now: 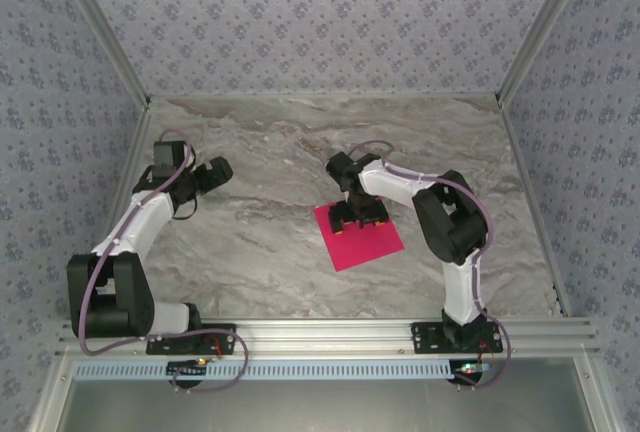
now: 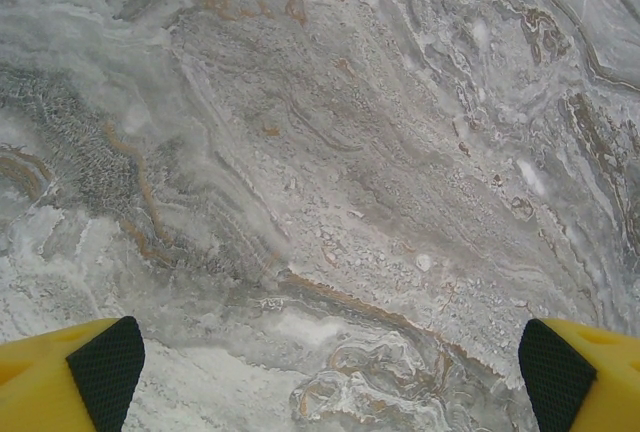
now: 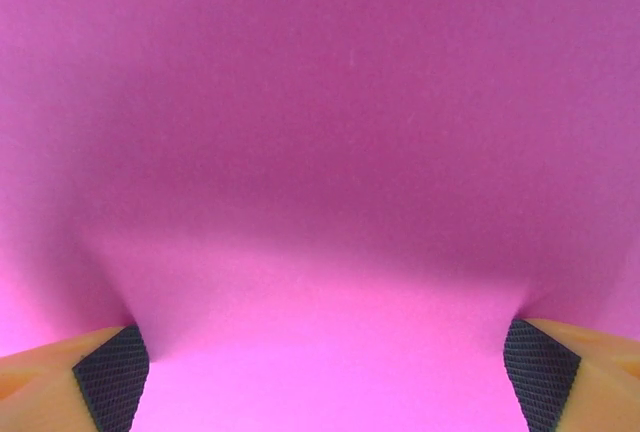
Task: Fold a paper plane with a square sheet of paper (pick it up from the middle)
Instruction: First fold in half a square sheet of paper at the center of the table.
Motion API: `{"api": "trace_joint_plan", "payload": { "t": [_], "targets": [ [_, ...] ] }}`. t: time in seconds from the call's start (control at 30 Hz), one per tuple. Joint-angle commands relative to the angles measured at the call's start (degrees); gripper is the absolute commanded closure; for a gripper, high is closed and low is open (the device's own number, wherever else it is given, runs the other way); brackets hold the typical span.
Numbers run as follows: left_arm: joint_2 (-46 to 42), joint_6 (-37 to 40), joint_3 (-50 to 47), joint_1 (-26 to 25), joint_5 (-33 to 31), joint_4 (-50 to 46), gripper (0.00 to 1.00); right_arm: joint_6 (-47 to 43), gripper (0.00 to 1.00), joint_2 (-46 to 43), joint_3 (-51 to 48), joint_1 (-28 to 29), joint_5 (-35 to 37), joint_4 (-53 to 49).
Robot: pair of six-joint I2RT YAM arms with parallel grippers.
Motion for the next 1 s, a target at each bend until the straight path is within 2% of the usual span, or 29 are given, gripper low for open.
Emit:
{"api": "trace_joint_plan", "payload": {
  "t": [0.0,0.27,0.4,0.47,0.57,0.67,0.7,0.87,0.97],
  "targets": [
    [0.2,-1.1,-0.1,-0.8,1.6,-0.4,0.01,-0.3,0.05,4.7,-2.4,0.6,1.6,-0.6],
    [-0.3,-5.0,-3.6,-2.6,5.0,3.5,0.01,1.2,0.10,7.6,-5.7,0.5,0.5,3.0],
    [-0.2,-6.9,-4.9,-3.8,5.6,4.7,0.01,1.6,0.17,6.2,-6.0,0.1,0.0,3.7],
    [-0.1,-7.9,-5.6,-4.5,6.3,5.3,0.01,1.6,0.25,4.1,-6.0,-0.3,-1.5,4.3],
    [-0.4,-10.5,-7.1,-5.3,7.3,6.7,0.01,2.6,0.47,-1.0,-6.0,-1.3,-5.6,6.5],
    [-1.5,-14.1,-9.9,-6.2,9.6,10.3,0.01,4.3,0.77,-6.3,-6.3,-2.8,-15.4,11.3],
    [-1.8,-15.2,-10.7,-6.5,10.5,11.8,0.01,5.2,0.82,-7.6,-6.6,-3.4,-18.9,13.3],
    [-3.1,-21.6,-15.2,-9.2,13.7,19.8,0.04,12.8,0.86,-12.3,-11.3,-6.2,-38.8,30.6],
    [-3.1,-25.2,-17.5,-11.0,15.8,25.0,0.06,18.9,0.86,-12.3,-14.9,-7.4,-47.3,41.4]
  ]
}}
